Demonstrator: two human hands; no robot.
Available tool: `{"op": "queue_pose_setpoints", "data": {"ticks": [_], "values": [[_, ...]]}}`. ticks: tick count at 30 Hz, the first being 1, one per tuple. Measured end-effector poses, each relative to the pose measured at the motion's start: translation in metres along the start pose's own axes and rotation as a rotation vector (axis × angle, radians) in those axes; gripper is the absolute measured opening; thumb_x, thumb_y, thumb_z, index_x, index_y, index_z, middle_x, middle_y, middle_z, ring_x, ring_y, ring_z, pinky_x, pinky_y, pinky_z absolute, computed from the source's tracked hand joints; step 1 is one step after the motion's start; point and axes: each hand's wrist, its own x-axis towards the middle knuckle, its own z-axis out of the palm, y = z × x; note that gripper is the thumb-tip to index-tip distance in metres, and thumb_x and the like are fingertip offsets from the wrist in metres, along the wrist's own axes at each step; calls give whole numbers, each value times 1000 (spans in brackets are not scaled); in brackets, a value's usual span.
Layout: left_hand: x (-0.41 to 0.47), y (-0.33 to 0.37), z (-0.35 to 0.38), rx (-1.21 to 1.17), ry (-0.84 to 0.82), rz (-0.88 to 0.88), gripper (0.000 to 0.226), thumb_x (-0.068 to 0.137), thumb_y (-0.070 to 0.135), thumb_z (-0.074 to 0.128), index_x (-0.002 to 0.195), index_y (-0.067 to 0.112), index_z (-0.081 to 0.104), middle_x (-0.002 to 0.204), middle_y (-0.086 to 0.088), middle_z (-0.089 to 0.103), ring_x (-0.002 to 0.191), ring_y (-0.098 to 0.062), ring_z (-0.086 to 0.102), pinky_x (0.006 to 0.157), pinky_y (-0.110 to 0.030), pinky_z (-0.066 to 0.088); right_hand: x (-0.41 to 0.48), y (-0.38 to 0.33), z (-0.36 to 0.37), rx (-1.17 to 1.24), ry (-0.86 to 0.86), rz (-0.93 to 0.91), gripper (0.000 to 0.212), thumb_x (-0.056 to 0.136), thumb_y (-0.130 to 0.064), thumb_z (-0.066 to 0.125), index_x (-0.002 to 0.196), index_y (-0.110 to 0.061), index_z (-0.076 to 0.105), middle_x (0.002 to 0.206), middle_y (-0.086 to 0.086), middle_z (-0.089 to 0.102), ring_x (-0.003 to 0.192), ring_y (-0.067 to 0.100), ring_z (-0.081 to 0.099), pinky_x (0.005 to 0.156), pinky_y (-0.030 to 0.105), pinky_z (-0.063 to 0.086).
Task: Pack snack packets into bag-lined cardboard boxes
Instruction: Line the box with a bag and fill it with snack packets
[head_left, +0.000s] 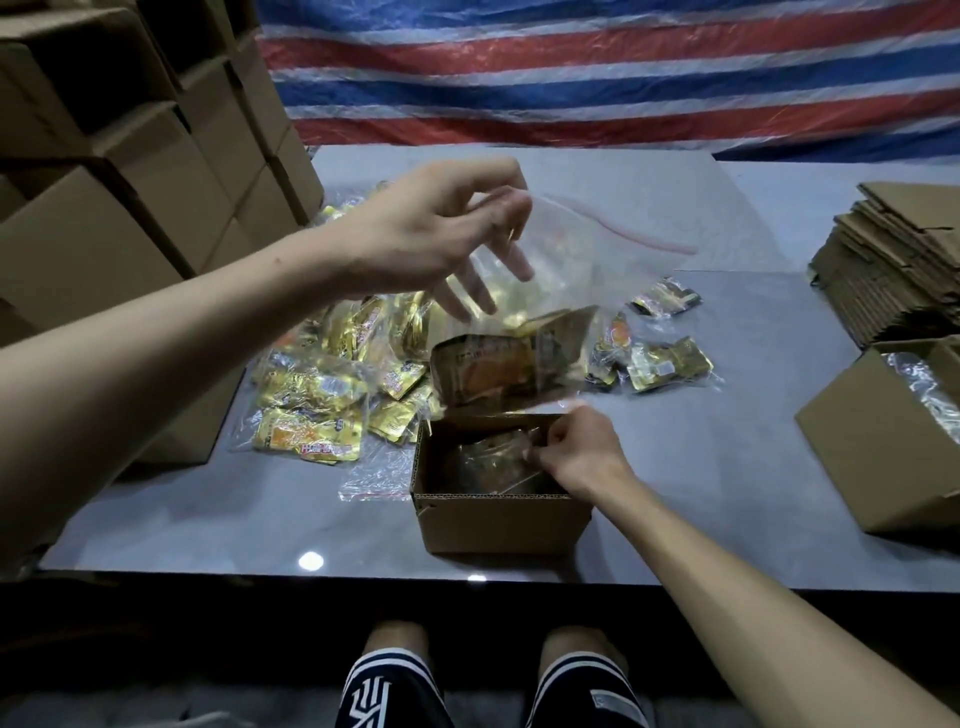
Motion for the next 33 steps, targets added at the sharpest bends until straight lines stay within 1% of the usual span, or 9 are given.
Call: {"op": "queue_pose_setpoints", "data": {"ticks": [3, 6, 10, 13, 18, 22, 27, 30, 33], "values": [[-7, -1, 8, -156, 0, -4, 24, 107, 29, 39, 92, 13, 48, 96, -14, 76, 81, -37, 74, 68, -51, 63, -5, 4, -4, 331, -67, -84, 7, 82, -7, 78, 81, -7, 71, 78, 6, 73, 75, 19, 71, 74, 33, 59], [-11, -9, 20, -301, 29, -19, 26, 108, 30, 39, 92, 11, 47, 93, -20, 75, 85, -40, 74, 77, -54, 61, -12, 10, -8, 665, -78, -167, 17, 87, 14, 65, 88, -3, 66, 81, 10, 73, 80, 26, 70, 75, 43, 60], [-13, -18, 30, -459, 92, -40, 26, 108, 31, 39, 92, 11, 45, 89, -22, 74, 84, -46, 72, 80, -63, 57, -8, 11, -6, 900, -30, -133, 26, 98, 11, 47, 124, 18, 52, 121, 33, 59, 107, 38, 60, 98, 59, 48], [-16, -23, 35, -547, 130, -49, 26, 108, 31, 39, 92, 12, 44, 90, -25, 73, 82, -49, 72, 77, -63, 58, -6, 11, -6, 986, 61, -47, 18, 102, 6, 42, 109, 5, 58, 104, 20, 63, 92, 23, 65, 88, 40, 54], [-22, -35, 44, -639, 162, -109, 25, 108, 28, 38, 90, 12, 44, 86, -26, 71, 82, -52, 70, 72, -53, 60, -5, 27, -1, 1041, -22, 91, 27, 102, -2, 45, 81, -8, 61, 57, 1, 68, 49, 12, 66, 43, 20, 50], [-23, -44, 46, -646, 192, -135, 25, 108, 29, 38, 90, 13, 44, 87, -25, 72, 81, -49, 71, 72, -52, 60, -4, 30, 1, 1098, -69, 131, 25, 100, -8, 50, 83, -13, 67, 67, 5, 73, 55, 15, 70, 47, 25, 53], [-26, -59, 44, -635, 175, -139, 25, 107, 29, 40, 93, 10, 45, 88, -29, 71, 78, -47, 71, 71, -53, 60, -5, 24, -3, 1045, -150, 138, 31, 91, -2, 46, 113, -6, 68, 104, 18, 72, 98, 35, 68, 91, 49, 51], [-25, -71, 52, -642, 152, -155, 26, 107, 29, 41, 90, 11, 47, 89, -30, 70, 73, -43, 72, 65, -48, 63, -6, 23, -3, 1048, -139, 124, 26, 93, -6, 50, 112, -2, 68, 113, 25, 70, 105, 41, 67, 94, 55, 49], [-24, -85, 61, -636, 135, -198, 24, 106, 28, 42, 90, 11, 47, 86, -26, 71, 71, -42, 72, 60, -42, 62, -8, 21, -3, 994, -88, 122, 34, 92, -4, 47, 88, -21, 77, 100, 13, 76, 95, 25, 72, 81, 38, 57]]}}
